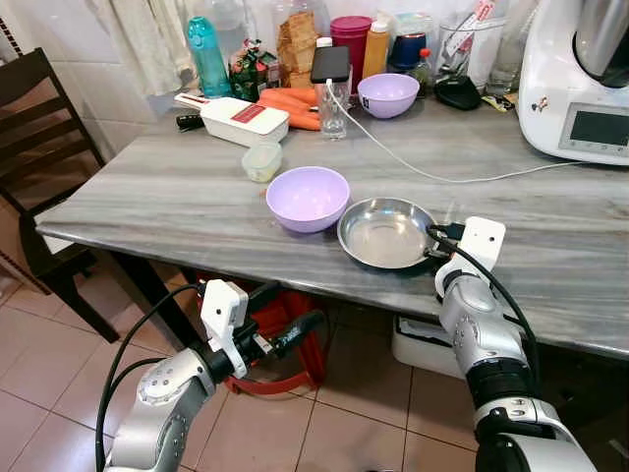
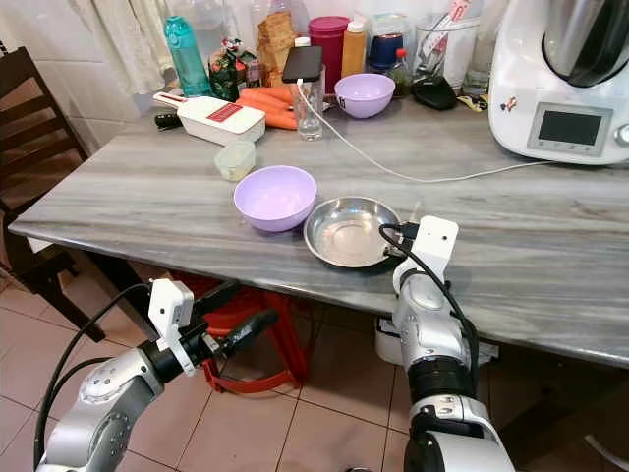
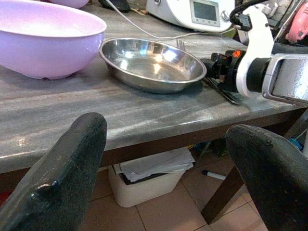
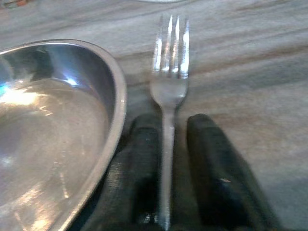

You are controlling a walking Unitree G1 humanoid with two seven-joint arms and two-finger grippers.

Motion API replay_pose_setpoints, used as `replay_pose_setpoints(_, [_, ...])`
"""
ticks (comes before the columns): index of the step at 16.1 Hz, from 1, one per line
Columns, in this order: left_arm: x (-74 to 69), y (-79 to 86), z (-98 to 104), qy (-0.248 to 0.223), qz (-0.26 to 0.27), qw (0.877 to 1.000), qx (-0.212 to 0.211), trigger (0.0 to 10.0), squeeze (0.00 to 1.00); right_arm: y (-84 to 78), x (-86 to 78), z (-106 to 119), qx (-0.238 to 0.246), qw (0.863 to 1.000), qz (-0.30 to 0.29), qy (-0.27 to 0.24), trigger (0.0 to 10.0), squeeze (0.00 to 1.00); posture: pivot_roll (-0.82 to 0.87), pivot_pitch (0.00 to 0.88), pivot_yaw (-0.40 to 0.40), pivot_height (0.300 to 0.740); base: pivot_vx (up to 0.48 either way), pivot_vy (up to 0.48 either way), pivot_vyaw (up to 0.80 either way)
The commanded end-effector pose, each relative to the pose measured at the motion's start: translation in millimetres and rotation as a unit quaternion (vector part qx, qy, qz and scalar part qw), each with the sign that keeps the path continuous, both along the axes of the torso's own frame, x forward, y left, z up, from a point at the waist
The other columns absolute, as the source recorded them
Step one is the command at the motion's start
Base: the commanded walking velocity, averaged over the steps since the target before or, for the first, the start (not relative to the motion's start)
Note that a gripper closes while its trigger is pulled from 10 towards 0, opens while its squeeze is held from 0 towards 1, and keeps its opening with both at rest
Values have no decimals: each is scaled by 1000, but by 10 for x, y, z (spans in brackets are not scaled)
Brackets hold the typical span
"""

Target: Setting the table

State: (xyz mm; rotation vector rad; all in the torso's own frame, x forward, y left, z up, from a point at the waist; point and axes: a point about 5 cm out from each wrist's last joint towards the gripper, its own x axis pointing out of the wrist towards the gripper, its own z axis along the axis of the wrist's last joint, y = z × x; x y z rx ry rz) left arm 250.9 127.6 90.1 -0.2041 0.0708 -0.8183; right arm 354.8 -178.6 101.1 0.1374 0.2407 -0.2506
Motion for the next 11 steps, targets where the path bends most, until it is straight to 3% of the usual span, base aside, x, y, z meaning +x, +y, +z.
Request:
replay_pose_setpoints(1, [2,10,48,-10,-9,1000,3,10000,0,3,13,1,-4,1000,3,0,10000,1000,-112,63,83,740,0,0,0])
replay_pose_setpoints(11, [36,6,45,-12,-13,1000,3,10000,0,-130,-50,247,3,998,-29,-56,10000,1000,-117,56,91,740,0,0,0])
